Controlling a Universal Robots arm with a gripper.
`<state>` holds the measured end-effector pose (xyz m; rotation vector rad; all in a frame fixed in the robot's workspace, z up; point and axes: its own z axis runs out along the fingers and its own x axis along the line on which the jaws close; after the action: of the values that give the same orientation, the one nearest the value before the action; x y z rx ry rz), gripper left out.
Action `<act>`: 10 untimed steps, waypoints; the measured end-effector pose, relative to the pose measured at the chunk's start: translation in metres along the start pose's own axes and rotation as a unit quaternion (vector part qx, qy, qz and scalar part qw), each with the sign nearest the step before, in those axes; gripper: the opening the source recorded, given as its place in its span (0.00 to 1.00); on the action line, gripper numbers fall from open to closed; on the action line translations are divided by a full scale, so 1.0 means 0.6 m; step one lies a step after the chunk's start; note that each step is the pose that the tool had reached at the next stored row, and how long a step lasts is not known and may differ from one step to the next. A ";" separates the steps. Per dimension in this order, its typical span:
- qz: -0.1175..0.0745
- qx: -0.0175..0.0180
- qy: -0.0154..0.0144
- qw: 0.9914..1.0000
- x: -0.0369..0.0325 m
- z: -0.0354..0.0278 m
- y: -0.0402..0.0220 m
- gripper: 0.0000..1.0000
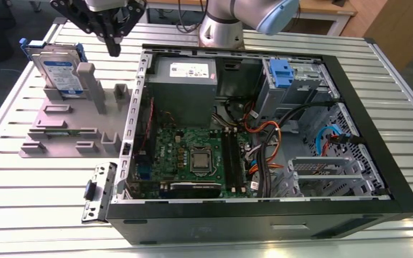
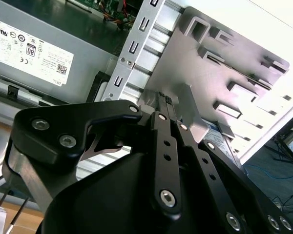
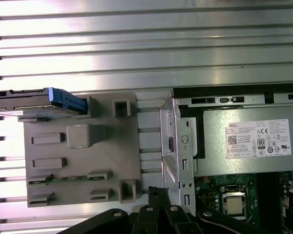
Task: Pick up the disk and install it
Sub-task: 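Reach for the disk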
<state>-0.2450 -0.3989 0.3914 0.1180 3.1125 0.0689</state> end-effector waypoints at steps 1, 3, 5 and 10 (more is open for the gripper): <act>0.000 0.000 0.000 1.000 0.000 0.000 0.000 0.10; 0.000 0.000 0.000 1.000 0.001 0.000 0.000 0.10; 0.000 0.000 0.000 1.000 0.002 0.000 0.000 0.10; 0.000 0.000 0.000 1.000 0.005 0.000 0.000 0.10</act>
<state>-0.2478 -0.3990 0.3913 0.1179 3.1125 0.0688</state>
